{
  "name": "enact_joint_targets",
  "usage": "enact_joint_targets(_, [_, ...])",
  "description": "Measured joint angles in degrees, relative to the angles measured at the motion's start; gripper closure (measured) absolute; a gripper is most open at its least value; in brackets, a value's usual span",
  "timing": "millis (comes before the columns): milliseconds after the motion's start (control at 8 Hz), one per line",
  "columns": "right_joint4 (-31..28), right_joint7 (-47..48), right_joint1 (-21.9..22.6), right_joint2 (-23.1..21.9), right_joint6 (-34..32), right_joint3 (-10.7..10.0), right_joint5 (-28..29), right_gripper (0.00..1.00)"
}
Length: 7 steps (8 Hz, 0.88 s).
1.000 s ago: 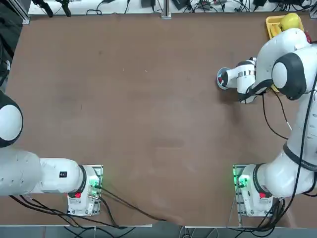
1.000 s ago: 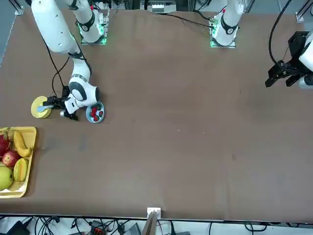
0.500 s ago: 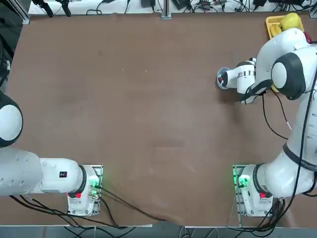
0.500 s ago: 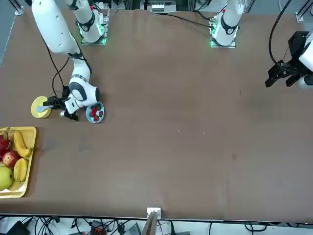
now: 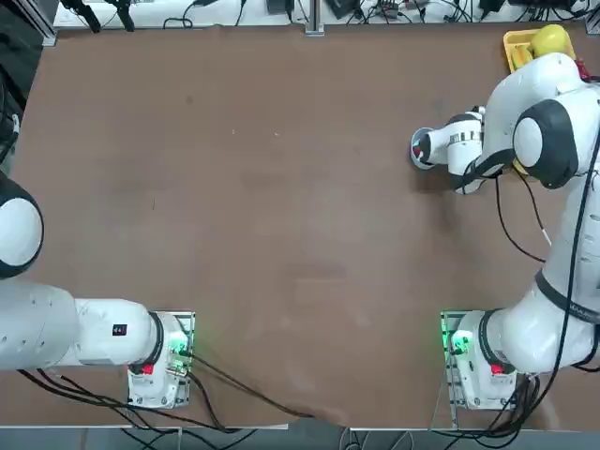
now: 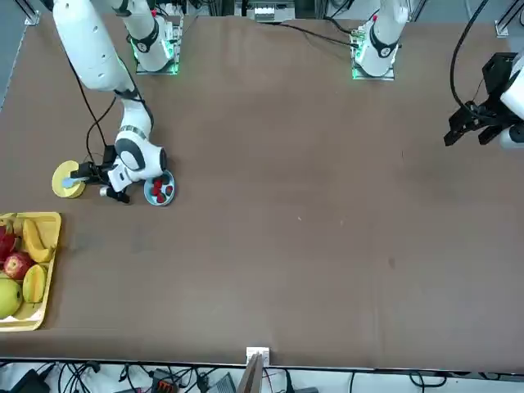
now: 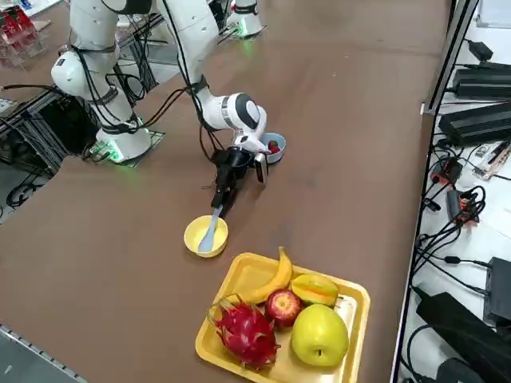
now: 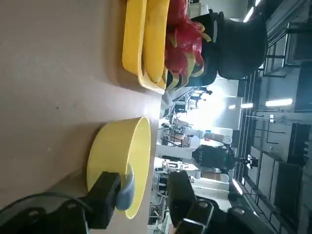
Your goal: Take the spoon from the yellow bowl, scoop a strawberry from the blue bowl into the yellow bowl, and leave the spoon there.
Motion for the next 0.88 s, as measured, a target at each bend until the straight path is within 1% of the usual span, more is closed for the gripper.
enact_joint_targets(375, [0.4,0.1,0.0,0.9,-0.2,0.0,0.0,0.40])
enact_joint_targets(875, [0.7,0.1,0.0,0.9,-0.3,0.0,0.0,0.44])
